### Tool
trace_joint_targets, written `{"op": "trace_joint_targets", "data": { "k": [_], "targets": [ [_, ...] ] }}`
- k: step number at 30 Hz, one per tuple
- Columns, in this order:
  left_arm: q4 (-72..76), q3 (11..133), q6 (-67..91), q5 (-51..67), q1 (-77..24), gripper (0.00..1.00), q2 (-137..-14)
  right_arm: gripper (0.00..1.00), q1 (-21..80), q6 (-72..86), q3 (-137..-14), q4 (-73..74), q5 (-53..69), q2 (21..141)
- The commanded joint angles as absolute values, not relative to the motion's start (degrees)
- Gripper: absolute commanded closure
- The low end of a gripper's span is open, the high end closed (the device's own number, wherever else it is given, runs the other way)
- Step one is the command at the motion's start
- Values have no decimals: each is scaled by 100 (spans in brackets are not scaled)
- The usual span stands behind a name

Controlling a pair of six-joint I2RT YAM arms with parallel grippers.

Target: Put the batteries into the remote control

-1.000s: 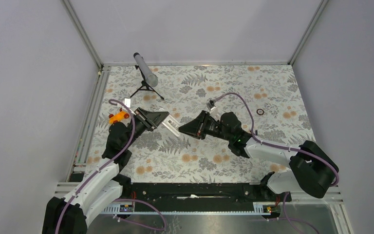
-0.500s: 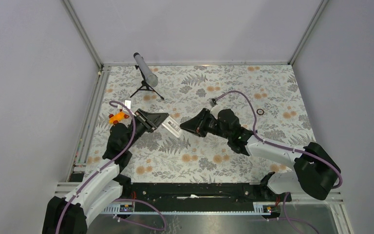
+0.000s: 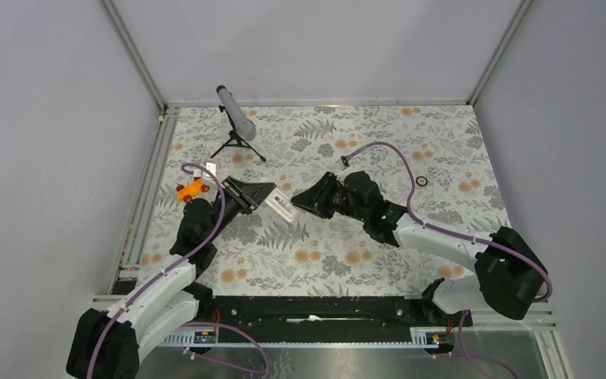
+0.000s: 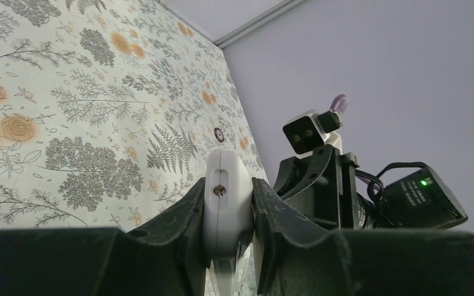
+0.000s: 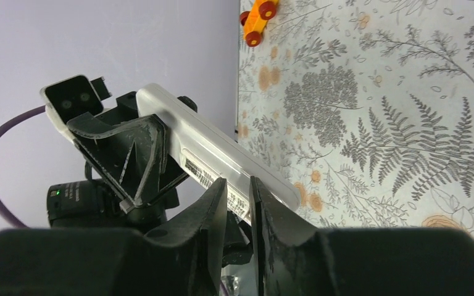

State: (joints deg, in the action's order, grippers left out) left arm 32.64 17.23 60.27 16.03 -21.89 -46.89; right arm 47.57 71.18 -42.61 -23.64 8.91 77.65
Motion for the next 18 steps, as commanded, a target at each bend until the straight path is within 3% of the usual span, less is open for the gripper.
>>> {"op": "trace_joint_targets", "data": {
  "k": [1, 4, 10, 18],
  "targets": [
    [3709, 1970, 5758, 848, -2327, 100, -4784, 69, 4869, 6796, -4604, -1770, 359, 7871],
    [3698, 2040, 5678, 725, -2355, 100, -4909, 64, 4869, 6764, -4693, -1742, 352, 7939],
    [3700, 2124, 5590, 695, -2369, 100, -5089, 79, 4869, 6768, -4760, -1735, 241, 7976],
    [3752, 2181, 5470, 615, -2382, 100, -5283, 80, 4869, 6777, -4920, -1592, 316, 8071]
  ]
}}
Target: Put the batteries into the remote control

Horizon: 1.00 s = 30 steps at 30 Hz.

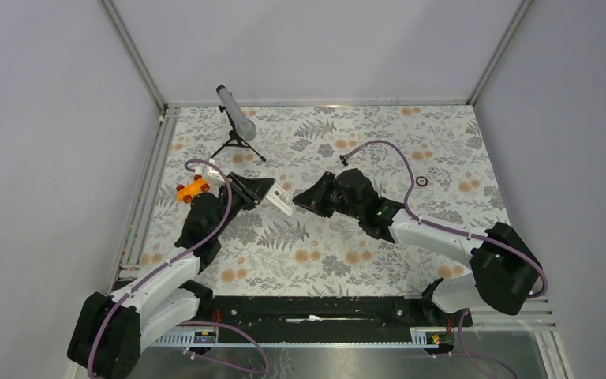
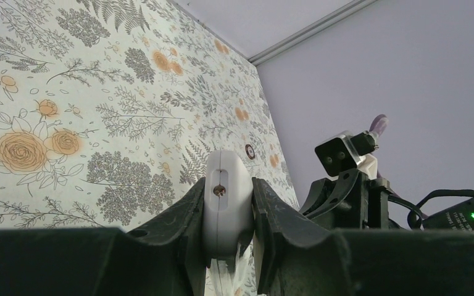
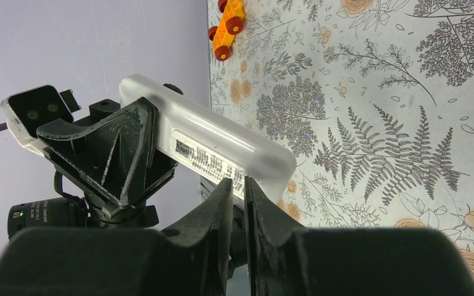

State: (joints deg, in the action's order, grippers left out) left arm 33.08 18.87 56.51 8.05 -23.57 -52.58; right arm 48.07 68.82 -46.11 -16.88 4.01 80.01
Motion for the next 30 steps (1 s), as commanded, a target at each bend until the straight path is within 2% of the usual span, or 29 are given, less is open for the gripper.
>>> {"op": "trace_joint_targets", "data": {
  "k": [1, 16, 30],
  "targets": [
    [3759, 2192, 5463, 604, -2382, 100, -5294, 80, 4869, 6772, -4955, -1550, 316, 8090],
    [3842, 2233, 5495, 699, -2389, 100, -5386, 76, 4869, 6982, -5094, -1625, 456, 8531],
    [3999, 2197, 5602, 845, -2426, 100, -5345, 77, 4867, 7255, -5081, -1680, 633, 8754]
  ]
}}
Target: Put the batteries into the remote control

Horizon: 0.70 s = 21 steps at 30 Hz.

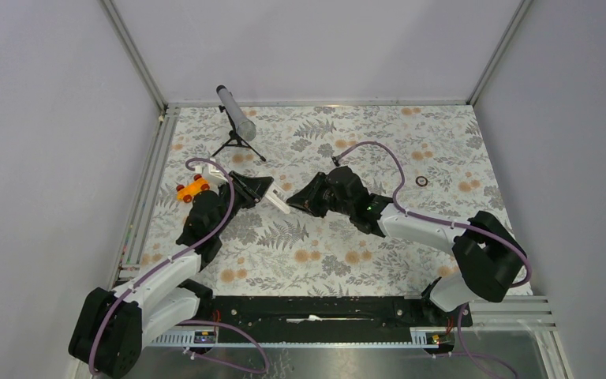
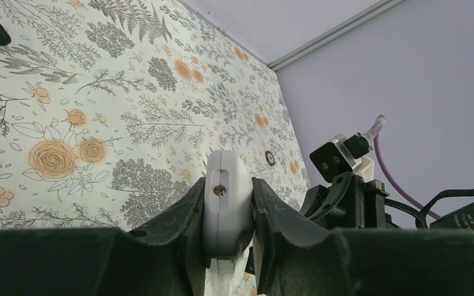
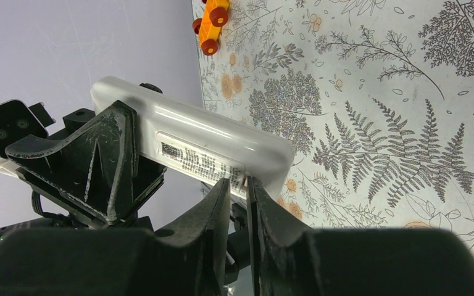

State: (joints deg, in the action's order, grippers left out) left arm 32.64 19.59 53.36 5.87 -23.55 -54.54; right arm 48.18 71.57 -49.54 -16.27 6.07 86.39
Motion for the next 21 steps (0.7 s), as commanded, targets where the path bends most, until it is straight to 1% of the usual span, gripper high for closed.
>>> {"op": "trace_joint_targets", "data": {
  "k": [1, 5, 9, 14, 16, 18, 21],
  "targets": [
    [4007, 2197, 5640, 869, -2425, 100, -5325, 77, 4869, 7273, -5045, -1705, 633, 8756],
    [3932, 2286, 5884, 1076, -2425, 100, -5274, 77, 4869, 7426, -4647, -2466, 714, 8698],
    [3863, 2404, 6136, 1652, -2425, 100, -5302, 77, 4860, 7516, -4263, -3452, 903, 8705],
    [3696, 2443, 6467, 2086, -2422, 100, -5279, 77, 4856, 7578, -3883, -4394, 1027, 8724],
    [3475, 2487, 6484, 2158, -2417, 100, -5205, 76, 4843, 7512, -3681, -5046, 1151, 8744],
    [3182, 2553, 6447, 2198, -2408, 100, -5108, 76, 4813, 7509, -3569, -5247, 1210, 8736],
    [3160, 2580, 6544, 2459, -2408, 100, -5138, 76, 4699, 7435, -3461, -5556, 1373, 8714]
  ]
}}
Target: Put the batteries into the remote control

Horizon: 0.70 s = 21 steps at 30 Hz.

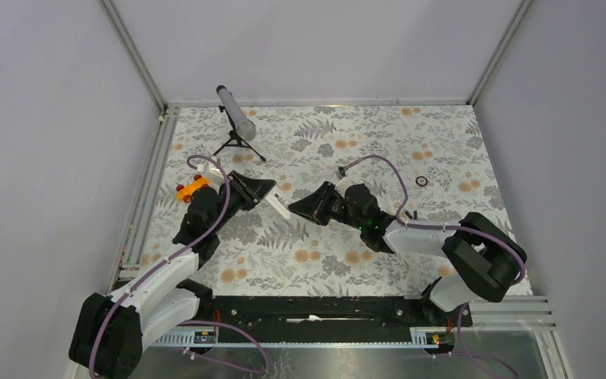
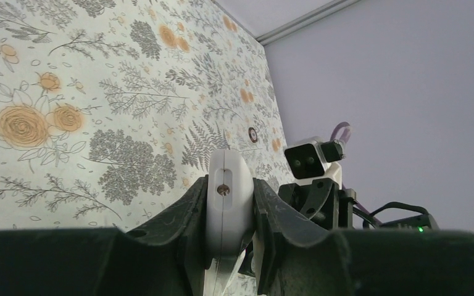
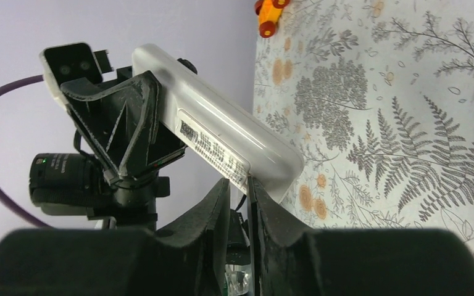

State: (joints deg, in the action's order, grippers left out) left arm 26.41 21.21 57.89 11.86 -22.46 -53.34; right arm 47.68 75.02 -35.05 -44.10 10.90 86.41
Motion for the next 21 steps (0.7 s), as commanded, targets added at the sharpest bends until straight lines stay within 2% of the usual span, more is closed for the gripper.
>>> {"op": "trace_joint_targets", "data": {
  "k": [1, 9, 21],
  "targets": [
    [3147, 2571, 6551, 2498, -2408, 100, -5146, 76, 4675, 7409, -3421, -5728, 1415, 8712],
    [3362, 2347, 6497, 2459, -2417, 100, -5234, 75, 4649, 7585, -3417, -7039, 1851, 9064],
    [2618, 2430, 6099, 2234, -2417, 100, -5295, 74, 4590, 7327, -3446, -7378, 1999, 8961]
  ]
}}
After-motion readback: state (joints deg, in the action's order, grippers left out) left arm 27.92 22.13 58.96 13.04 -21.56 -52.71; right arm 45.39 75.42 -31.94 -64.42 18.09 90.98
